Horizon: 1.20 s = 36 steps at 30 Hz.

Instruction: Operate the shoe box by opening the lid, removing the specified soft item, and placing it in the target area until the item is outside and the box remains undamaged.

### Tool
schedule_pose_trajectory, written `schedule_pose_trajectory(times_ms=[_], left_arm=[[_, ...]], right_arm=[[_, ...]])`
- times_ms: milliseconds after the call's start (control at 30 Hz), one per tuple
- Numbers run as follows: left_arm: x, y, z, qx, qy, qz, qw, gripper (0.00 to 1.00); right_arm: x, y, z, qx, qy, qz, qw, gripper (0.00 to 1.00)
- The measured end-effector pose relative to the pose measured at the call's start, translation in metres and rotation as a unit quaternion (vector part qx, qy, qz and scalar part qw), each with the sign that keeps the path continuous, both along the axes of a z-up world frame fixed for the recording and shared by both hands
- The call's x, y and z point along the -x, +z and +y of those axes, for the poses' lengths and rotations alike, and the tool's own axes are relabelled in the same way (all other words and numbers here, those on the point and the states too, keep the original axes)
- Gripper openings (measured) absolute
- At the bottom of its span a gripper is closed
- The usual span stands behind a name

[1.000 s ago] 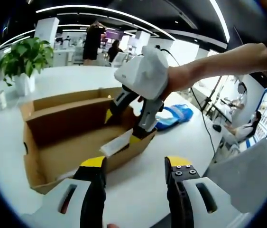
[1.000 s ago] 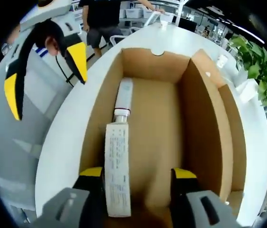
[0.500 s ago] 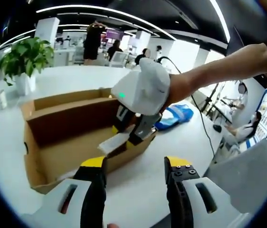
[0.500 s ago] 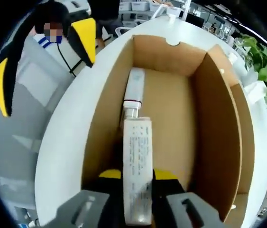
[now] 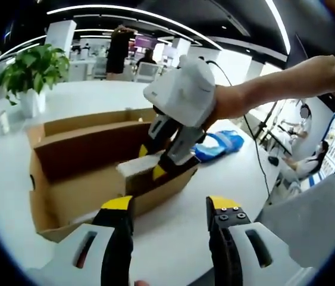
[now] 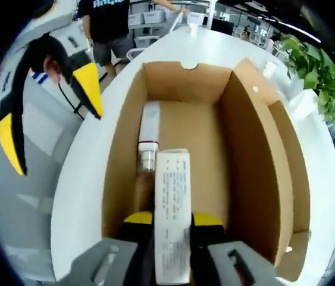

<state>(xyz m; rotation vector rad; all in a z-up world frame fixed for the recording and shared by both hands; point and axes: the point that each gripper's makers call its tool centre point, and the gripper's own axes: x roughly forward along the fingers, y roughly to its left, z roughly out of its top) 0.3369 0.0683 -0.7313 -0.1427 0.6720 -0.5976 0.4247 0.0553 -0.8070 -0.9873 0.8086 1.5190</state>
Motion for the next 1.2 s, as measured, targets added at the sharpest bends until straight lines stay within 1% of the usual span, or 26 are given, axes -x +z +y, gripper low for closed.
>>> schedule_pose_trajectory(times_ms=[200,367,533,867,1200], left_arm=[[0.002,0.000,-0.006,0.000,-0.007,0.002,1.0000,0.49],[0.002,-0.002,-0.006,0.000,-0.008,0.003,1.0000,0.49],[0.004,-0.001,-0.007,0.000,-0.009,0.003,1.0000,0.49],[0.005,-0.005,-0.008,-0.001,-0.015,0.007,0.9999,0.49],[0.007,-0.006,-0.013,-0.003,-0.026,0.009,0.9996,0.49]], right_arm=[[-0.004,0.010,0.001,-0.007,-0.007,-0.002,0.9999,0.17],[-0.002,0.017,0.000,-0.006,0.001,-0.007,1.0000,0.17],[-0.004,0.026,0.001,-0.010,0.000,-0.013,0.9999,0.17],[-0.011,0.055,0.000,-0.027,-0.011,-0.029,0.9992,0.17],[-0.024,0.086,-0.015,-0.036,-0.028,-0.049,0.9978,0.17]])
